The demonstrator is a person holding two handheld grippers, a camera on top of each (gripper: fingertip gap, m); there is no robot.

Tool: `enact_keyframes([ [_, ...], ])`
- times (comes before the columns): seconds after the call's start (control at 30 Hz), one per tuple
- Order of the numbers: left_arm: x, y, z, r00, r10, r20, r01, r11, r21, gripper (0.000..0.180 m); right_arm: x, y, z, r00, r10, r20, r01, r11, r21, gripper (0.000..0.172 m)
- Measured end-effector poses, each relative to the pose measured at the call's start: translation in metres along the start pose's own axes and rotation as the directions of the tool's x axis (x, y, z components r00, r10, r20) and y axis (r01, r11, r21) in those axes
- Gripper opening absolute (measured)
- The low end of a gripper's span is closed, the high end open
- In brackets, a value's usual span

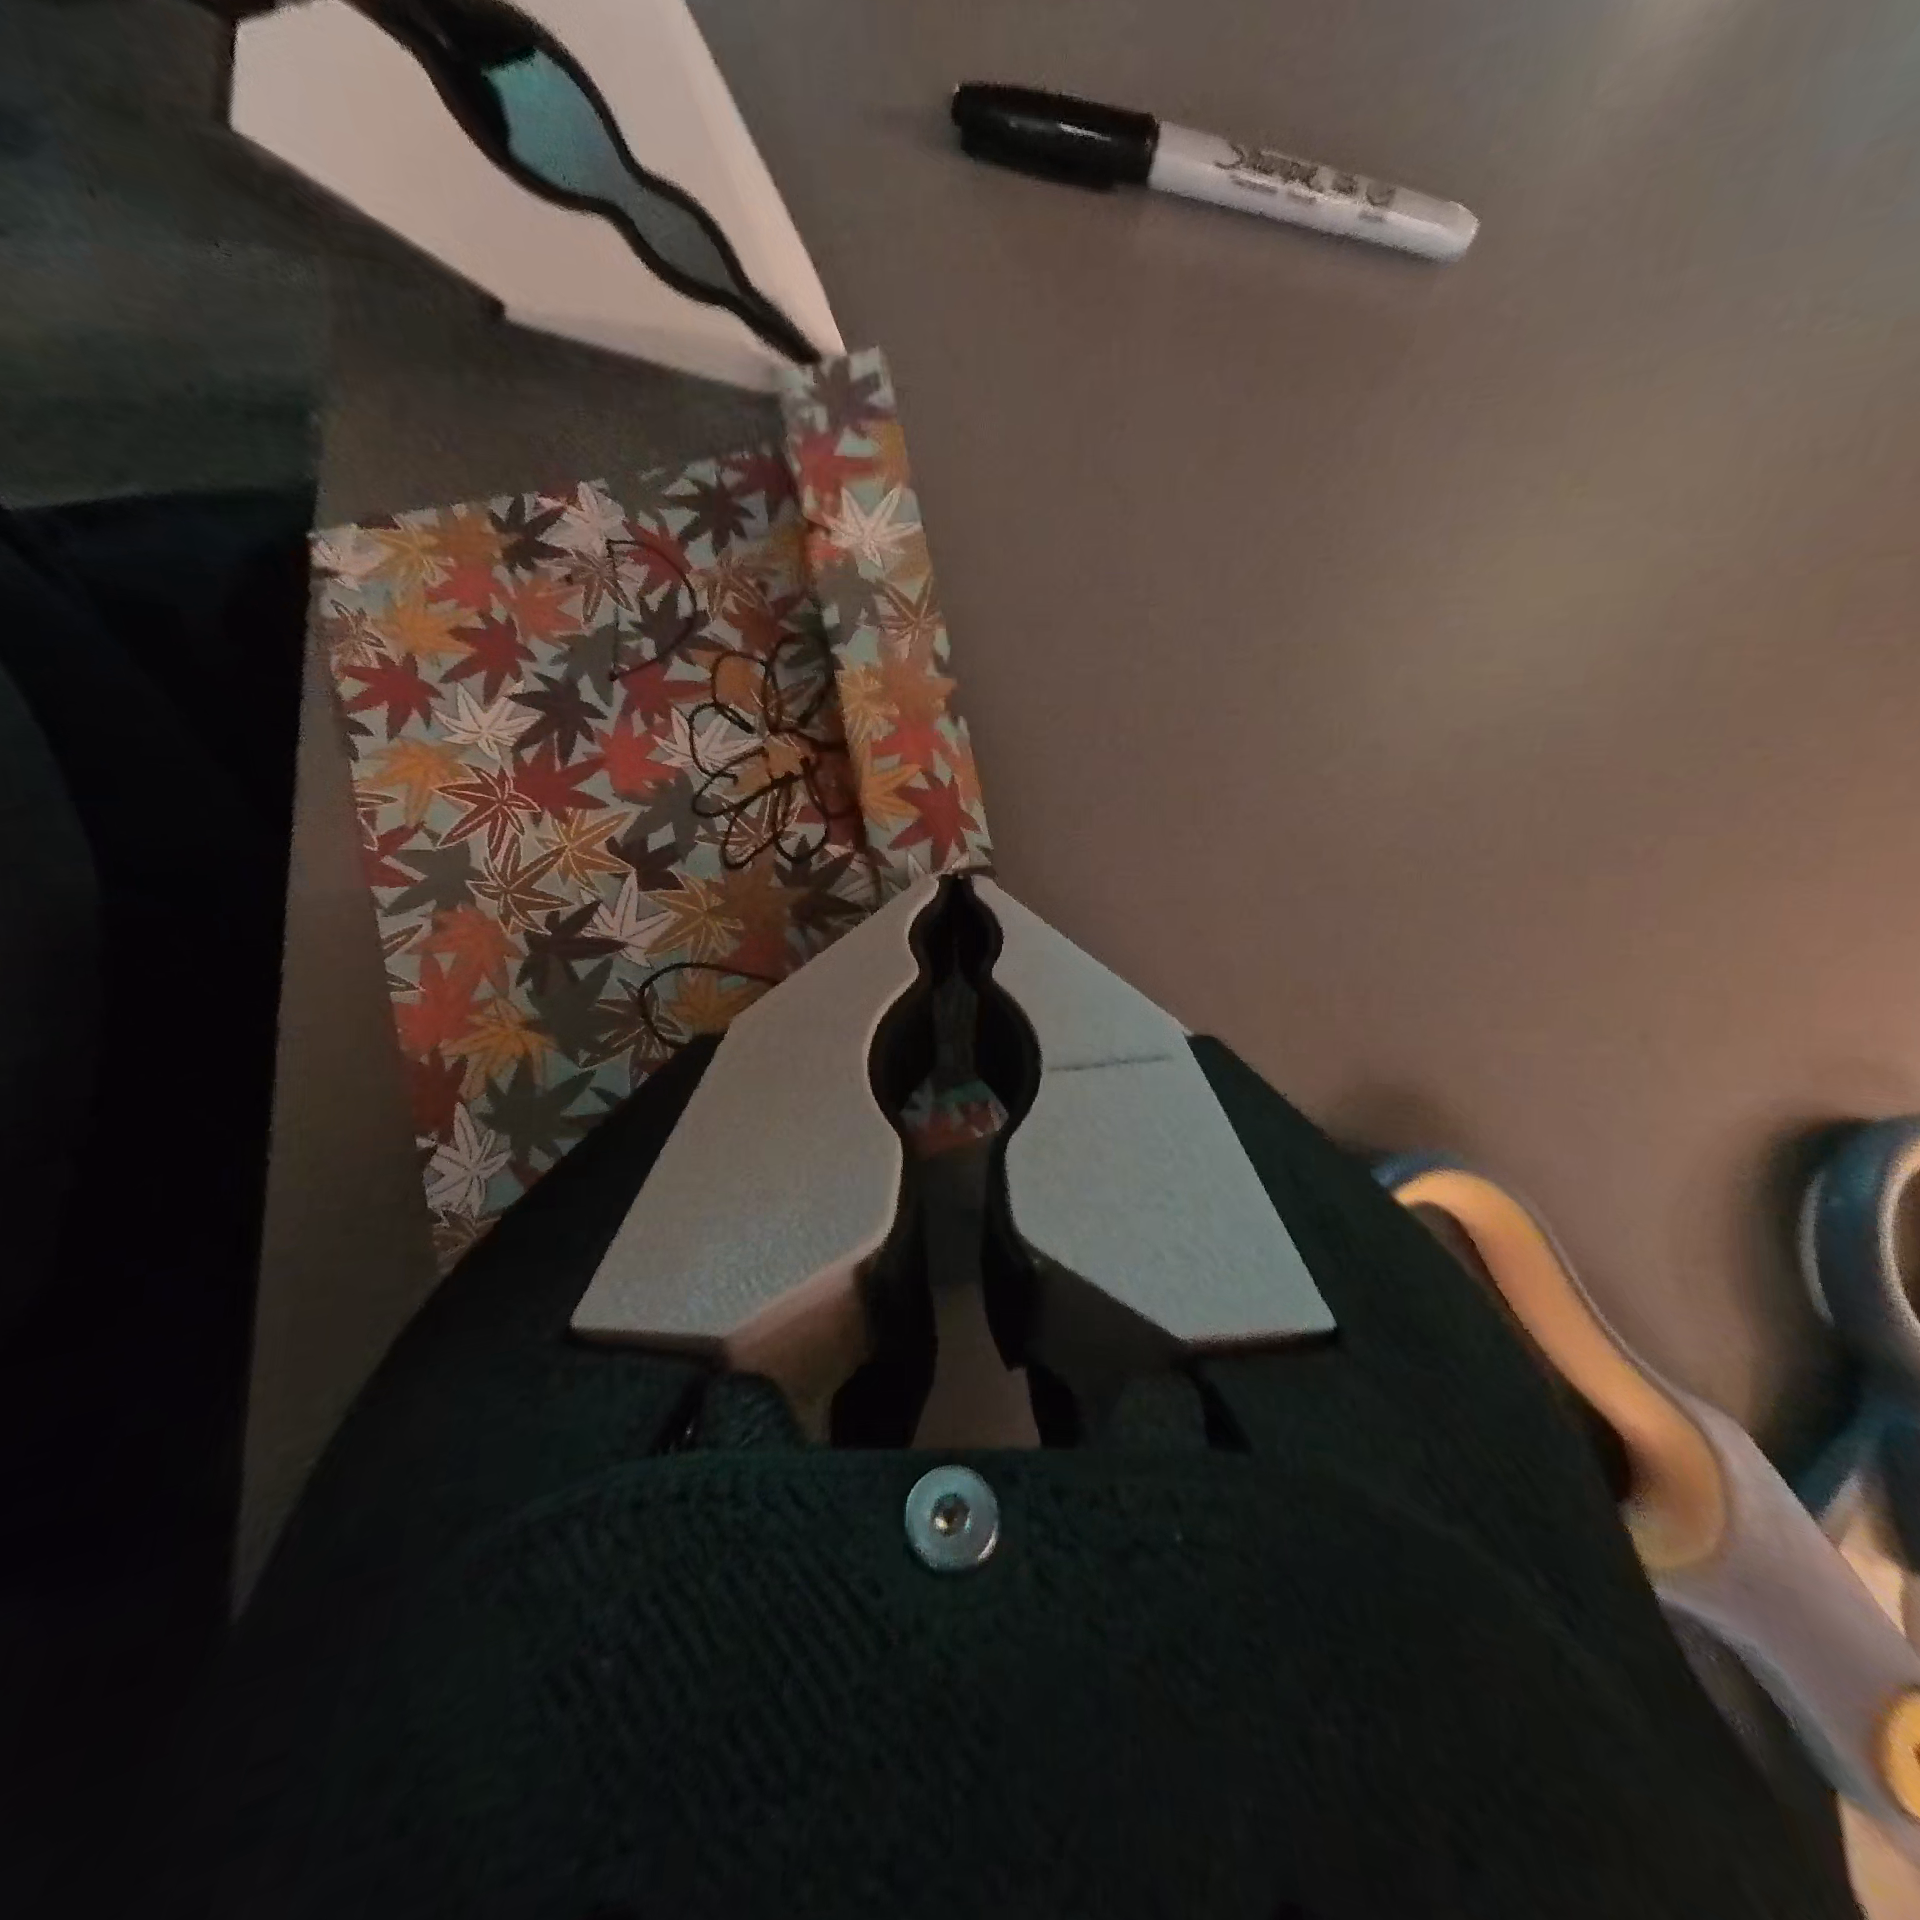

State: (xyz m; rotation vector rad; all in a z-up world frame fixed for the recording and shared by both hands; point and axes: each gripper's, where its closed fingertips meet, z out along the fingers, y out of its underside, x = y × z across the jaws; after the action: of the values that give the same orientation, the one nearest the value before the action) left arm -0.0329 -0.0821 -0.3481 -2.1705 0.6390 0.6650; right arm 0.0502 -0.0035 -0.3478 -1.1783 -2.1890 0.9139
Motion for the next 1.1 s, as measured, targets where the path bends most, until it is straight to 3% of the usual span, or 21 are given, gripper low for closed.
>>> enact_keyframes([
  [0.1,-0.031,0.015,0.002,0.989,-0.107,0.104,0.115,0.99,-0.076,0.0,0.001,0.001,-0.001,1.0,0.029,0.001,-0.03,0.999,0.013,0.0],
  [0.17,-0.053,-0.01,-0.012,0.958,-0.224,0.177,0.213,0.974,0.078,0.0,0.001,0.0,-0.001,1.0,0.024,-0.013,-0.024,1.0,0.013,0.0],
  [0.2,-0.052,-0.032,-0.018,0.951,-0.284,0.124,0.261,0.949,0.175,0.0,0.001,0.0,-0.001,0.999,0.026,-0.018,-0.026,1.0,0.015,0.0],
  [0.27,-0.026,-0.073,-0.021,0.941,-0.318,-0.112,0.337,0.898,0.282,0.0,0.002,-0.001,0.001,0.999,0.034,-0.02,-0.033,0.999,0.015,0.0],
  [0.3,-0.014,-0.081,-0.014,0.928,-0.325,-0.181,0.364,0.895,0.257,0.0,0.002,-0.002,0.002,0.999,0.035,-0.019,-0.034,0.999,0.015,0.0],
  [0.4,0.004,-0.068,0.021,0.942,-0.292,-0.166,0.308,0.948,0.077,0.0,0.002,-0.004,0.003,0.999,0.042,-0.008,-0.042,0.999,0.014,0.0],
  [0.43,0.012,-0.059,0.03,0.934,-0.308,-0.183,0.315,0.949,0.008,0.0,0.002,-0.003,0.003,0.999,0.049,-0.002,-0.049,0.999,0.015,0.0],
  [0.53,0.014,-0.052,0.034,0.895,-0.392,-0.213,0.394,0.918,-0.035,0.0,0.003,0.0,-0.001,0.998,0.06,0.016,-0.06,0.998,0.015,0.0],
  [0.8,0.009,-0.039,0.027,0.876,-0.418,-0.243,0.425,0.905,-0.025,0.0,0.005,0.017,-0.02,0.991,0.114,0.07,-0.115,0.993,0.016,0.0],
  [0.87,-0.003,-0.032,0.029,0.9,-0.411,-0.146,0.408,0.912,-0.054,0.0,0.005,0.017,-0.02,0.991,0.12,0.064,-0.122,0.992,0.019,0.0],
  [0.9,-0.01,-0.039,0.028,0.902,-0.418,-0.11,0.42,0.908,-0.004,0.0,0.005,0.016,-0.019,0.992,0.118,0.053,-0.119,0.993,0.019,0.0],
  [1.0,-0.014,-0.083,0.01,0.885,-0.44,-0.151,0.463,0.863,0.203,0.0,0.007,0.013,-0.015,0.994,0.105,0.009,-0.105,0.994,0.019,0.0],
  [1.1,0.011,-0.095,0.018,0.897,-0.387,-0.215,0.421,0.895,0.146,0.0,0.007,0.008,-0.01,0.996,0.084,-0.013,-0.084,0.996,0.017,0.0],
])
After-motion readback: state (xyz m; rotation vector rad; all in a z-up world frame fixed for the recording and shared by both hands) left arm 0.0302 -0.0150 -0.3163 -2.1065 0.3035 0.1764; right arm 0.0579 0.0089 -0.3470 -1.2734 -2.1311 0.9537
